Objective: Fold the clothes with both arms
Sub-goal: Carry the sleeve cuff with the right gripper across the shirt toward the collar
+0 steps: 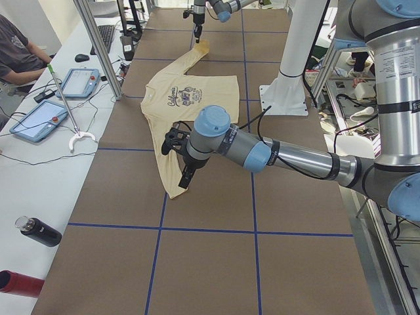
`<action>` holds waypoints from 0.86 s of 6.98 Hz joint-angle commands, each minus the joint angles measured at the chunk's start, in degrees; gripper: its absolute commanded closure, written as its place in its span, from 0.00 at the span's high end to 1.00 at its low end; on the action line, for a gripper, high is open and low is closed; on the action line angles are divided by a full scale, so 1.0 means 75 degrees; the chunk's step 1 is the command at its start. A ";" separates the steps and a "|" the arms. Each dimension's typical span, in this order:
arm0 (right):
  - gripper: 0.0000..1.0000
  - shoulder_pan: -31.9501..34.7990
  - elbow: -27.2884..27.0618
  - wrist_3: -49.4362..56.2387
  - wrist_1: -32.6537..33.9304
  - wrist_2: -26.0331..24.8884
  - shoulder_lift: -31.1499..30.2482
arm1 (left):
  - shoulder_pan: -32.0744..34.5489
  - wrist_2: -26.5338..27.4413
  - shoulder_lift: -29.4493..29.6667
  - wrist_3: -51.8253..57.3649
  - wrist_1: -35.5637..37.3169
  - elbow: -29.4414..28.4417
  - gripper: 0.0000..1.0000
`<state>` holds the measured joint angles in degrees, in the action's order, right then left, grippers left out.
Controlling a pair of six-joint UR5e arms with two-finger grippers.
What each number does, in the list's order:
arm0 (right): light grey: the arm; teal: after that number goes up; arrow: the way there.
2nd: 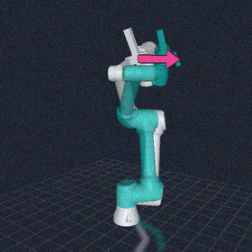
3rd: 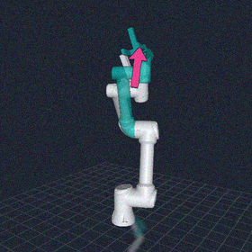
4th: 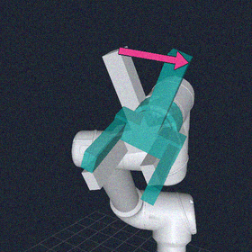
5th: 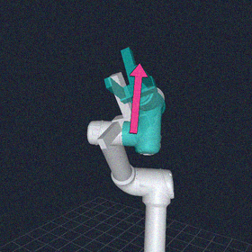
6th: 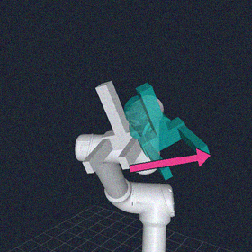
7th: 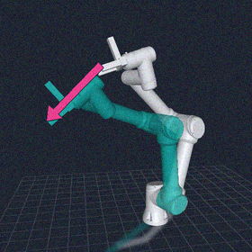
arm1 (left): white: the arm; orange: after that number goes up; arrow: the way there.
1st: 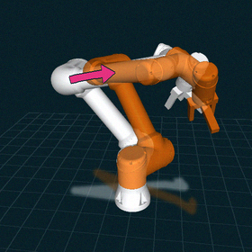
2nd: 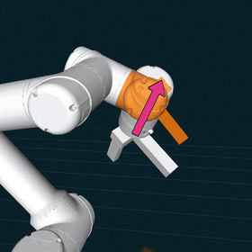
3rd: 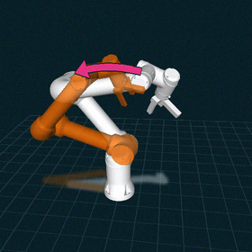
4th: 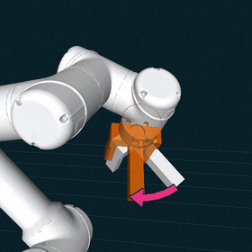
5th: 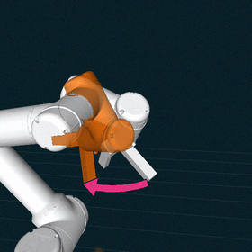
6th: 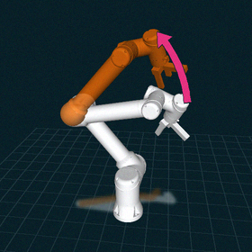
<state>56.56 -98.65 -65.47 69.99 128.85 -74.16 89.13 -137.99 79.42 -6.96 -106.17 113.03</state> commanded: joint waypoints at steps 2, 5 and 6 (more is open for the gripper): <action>0.00 -0.0636 0.0424 -0.0993 0.1941 -0.1027 0.3026 | -0.0002 0.0000 -0.0007 0.0014 0.0012 -0.0047 1.00; 0.00 -0.1828 0.2948 -0.1956 0.0952 -0.2687 0.5534 | -0.0002 0.0000 -0.0007 -0.0021 0.0012 -0.0047 1.00; 0.00 -0.2112 0.3886 -0.2108 -0.0111 -0.3089 0.5946 | -0.0002 0.0000 -0.0007 -0.0033 0.0012 -0.0047 1.00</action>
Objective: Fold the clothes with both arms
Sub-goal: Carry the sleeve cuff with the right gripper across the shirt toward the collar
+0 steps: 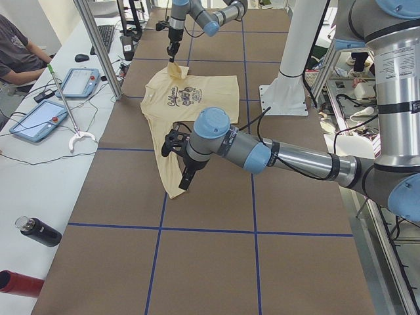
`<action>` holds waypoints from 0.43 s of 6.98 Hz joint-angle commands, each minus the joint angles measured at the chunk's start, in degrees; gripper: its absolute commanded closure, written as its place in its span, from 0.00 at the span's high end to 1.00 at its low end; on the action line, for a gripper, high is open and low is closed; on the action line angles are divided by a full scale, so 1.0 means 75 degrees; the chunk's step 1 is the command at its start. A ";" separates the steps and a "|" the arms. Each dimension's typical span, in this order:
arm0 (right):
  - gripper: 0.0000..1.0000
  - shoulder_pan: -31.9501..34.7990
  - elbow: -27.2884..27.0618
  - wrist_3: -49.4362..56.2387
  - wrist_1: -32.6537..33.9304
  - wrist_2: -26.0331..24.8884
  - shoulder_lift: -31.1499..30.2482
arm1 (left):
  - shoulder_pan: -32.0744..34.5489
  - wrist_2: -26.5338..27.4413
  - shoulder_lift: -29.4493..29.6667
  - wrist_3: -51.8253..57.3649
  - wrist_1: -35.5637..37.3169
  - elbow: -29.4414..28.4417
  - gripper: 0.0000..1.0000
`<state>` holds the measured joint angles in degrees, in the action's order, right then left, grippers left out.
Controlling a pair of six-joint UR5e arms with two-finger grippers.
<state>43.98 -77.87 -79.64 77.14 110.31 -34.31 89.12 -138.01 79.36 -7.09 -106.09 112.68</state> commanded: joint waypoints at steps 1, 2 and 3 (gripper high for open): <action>0.00 -0.0729 0.2215 -0.0430 -0.1771 -0.0900 0.1275 | 0.0000 0.0003 0.0000 -0.0015 0.0000 0.0000 1.00; 0.00 -0.0999 0.3003 -0.0443 -0.1870 -0.1332 0.1978 | 0.0000 0.0003 0.0000 -0.0015 0.0000 -0.0012 1.00; 0.00 -0.1222 0.3754 -0.0443 -0.2614 -0.1777 0.2205 | 0.0000 0.0003 0.0000 -0.0015 0.0000 0.0000 1.00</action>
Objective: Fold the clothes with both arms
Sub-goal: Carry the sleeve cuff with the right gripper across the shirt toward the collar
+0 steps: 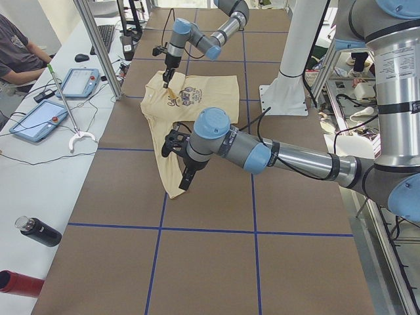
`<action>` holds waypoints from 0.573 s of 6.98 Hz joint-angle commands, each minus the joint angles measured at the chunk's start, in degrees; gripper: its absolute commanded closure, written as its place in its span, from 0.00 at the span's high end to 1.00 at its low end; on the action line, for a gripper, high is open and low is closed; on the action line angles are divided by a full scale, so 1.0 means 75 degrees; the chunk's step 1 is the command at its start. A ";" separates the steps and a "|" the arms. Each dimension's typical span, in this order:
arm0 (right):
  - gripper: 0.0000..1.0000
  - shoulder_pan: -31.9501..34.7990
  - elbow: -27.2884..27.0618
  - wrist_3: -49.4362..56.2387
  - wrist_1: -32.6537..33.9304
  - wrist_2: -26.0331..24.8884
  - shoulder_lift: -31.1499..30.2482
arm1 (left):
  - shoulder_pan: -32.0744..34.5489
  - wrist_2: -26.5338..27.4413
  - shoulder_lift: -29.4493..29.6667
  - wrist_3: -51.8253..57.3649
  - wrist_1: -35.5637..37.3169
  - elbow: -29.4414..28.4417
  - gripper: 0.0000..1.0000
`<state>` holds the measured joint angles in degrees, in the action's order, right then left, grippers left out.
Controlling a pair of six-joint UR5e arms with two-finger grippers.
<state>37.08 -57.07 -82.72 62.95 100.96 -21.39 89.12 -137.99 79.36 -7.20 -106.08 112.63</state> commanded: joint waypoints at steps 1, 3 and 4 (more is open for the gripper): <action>0.01 -0.0408 0.1545 -0.0080 -0.1031 -0.0802 0.0797 | 0.0000 -0.0012 0.0000 -0.0012 0.0000 -0.0006 1.00; 0.98 -0.0421 0.2559 -0.0592 -0.1081 -0.0828 0.1574 | -0.0070 -0.0035 0.0023 -0.0059 0.0046 -0.0134 1.00; 1.00 -0.0421 0.2547 -0.0758 -0.1081 -0.0828 0.1644 | -0.0337 -0.0430 0.0116 -0.0245 -0.0058 -0.0437 1.00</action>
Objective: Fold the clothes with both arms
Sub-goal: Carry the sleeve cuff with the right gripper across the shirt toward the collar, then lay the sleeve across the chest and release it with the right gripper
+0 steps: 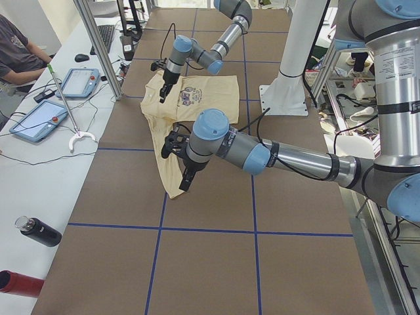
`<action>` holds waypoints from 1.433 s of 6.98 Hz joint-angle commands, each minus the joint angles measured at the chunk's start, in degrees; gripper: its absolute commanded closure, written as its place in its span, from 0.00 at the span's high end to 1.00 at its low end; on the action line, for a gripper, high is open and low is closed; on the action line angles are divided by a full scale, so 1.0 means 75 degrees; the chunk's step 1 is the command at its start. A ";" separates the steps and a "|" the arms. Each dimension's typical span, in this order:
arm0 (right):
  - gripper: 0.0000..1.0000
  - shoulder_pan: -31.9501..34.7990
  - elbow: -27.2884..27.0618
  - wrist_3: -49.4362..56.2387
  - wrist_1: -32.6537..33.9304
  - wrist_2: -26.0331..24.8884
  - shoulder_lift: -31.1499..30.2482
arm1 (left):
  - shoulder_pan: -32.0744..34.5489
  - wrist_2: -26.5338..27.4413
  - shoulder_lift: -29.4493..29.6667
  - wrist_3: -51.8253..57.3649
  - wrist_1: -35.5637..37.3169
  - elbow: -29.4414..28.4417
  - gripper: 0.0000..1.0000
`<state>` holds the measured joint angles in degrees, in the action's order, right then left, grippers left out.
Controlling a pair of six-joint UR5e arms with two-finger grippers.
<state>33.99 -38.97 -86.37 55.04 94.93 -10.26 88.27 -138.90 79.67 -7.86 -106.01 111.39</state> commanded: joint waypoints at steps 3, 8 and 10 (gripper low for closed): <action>0.99 0.0155 -0.1997 -0.0684 0.1501 0.0735 -0.1015 | -0.1558 0.0442 0.1209 -0.1318 -0.2229 -0.2269 0.99; 0.99 0.0495 -0.5969 -0.0357 0.1931 0.1616 -0.4523 | -0.2626 0.1129 0.3065 -0.1459 -0.2459 -0.4961 0.63; 1.00 0.0484 -0.5984 -0.0309 0.1920 0.1616 -0.4608 | -0.2827 0.0652 0.2983 -0.1460 -0.2436 -0.5100 0.55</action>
<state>37.64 -83.22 -89.04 69.50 107.04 -43.85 68.22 -131.76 102.21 -18.78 -124.36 73.97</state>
